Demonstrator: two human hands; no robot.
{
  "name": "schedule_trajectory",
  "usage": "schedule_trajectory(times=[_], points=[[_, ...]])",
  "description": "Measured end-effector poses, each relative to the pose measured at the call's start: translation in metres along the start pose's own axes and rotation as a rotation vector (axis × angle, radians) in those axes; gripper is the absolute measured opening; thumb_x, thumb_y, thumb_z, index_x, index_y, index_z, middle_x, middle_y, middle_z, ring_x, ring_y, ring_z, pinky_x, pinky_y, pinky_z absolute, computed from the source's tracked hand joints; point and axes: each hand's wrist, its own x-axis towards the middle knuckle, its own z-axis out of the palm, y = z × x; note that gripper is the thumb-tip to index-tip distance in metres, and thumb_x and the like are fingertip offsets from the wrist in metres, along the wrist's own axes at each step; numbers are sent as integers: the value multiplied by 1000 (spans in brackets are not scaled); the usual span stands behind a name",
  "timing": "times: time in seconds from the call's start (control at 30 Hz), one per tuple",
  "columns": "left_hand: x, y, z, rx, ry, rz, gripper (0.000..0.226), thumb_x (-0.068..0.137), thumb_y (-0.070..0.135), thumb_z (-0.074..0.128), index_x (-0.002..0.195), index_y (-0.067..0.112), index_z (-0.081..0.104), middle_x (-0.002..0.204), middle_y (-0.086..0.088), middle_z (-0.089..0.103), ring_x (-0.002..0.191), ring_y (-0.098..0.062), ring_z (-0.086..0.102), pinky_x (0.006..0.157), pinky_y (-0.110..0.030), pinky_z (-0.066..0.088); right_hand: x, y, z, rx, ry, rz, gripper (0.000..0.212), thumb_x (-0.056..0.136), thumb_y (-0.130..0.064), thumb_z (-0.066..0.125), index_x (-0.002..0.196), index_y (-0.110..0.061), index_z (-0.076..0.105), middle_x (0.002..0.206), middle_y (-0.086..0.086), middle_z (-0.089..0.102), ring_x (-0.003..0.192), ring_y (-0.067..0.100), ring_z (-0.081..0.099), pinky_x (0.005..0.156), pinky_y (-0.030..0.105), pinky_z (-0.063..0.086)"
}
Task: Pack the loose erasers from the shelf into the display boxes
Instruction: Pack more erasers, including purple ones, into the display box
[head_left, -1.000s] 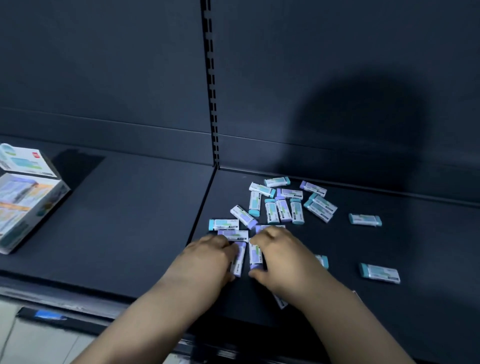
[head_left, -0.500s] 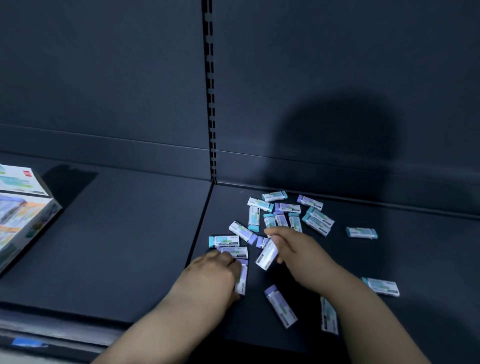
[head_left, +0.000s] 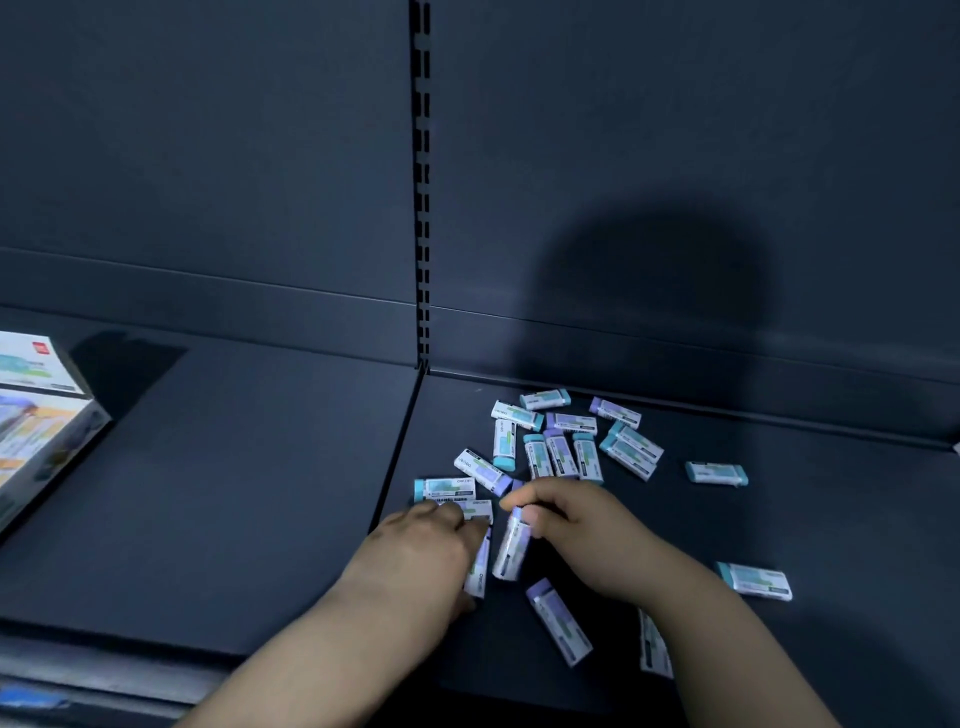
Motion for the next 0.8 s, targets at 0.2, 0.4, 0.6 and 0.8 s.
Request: schedule_trajectory(times=[0.2, 0.4, 0.6, 0.8], points=[[3, 0, -2, -25, -38, -25, 65, 86, 39, 60, 141, 21, 31, 138, 0, 37, 130, -19, 32, 104, -28, 27, 0, -7, 8, -353, 40, -60, 29, 92, -26, 52, 118, -14, 61, 120, -1, 55, 113, 13, 50, 93, 19, 37], [6, 0, 1, -30, -71, -31, 68, 83, 40, 63, 140, 20, 32, 137, 0, 35, 130, -19, 32, 105, -27, 27, -13, -10, -3, -496, -137, -13, 70, 68, -47, 74, 129, -24, 47, 131, -8, 39, 123, 10, 33, 104, 28, 34], [9, 2, 1, -76, -83, -58, 72, 80, 43, 65, 140, 20, 33, 137, -1, 33, 130, -19, 31, 107, -27, 28, -10, -3, 11, -501, -66, -87, 72, 70, -37, 73, 133, -23, 40, 129, -4, 36, 125, 15, 29, 103, 30, 34], [4, 4, -3, -141, 49, -61, 68, 76, 48, 67, 131, 24, 37, 131, 6, 37, 125, -13, 34, 103, -21, 27, -11, 5, 7, -459, 41, -175, 57, 70, -37, 69, 122, -27, 47, 118, -7, 41, 114, 12, 34, 96, 27, 35]])
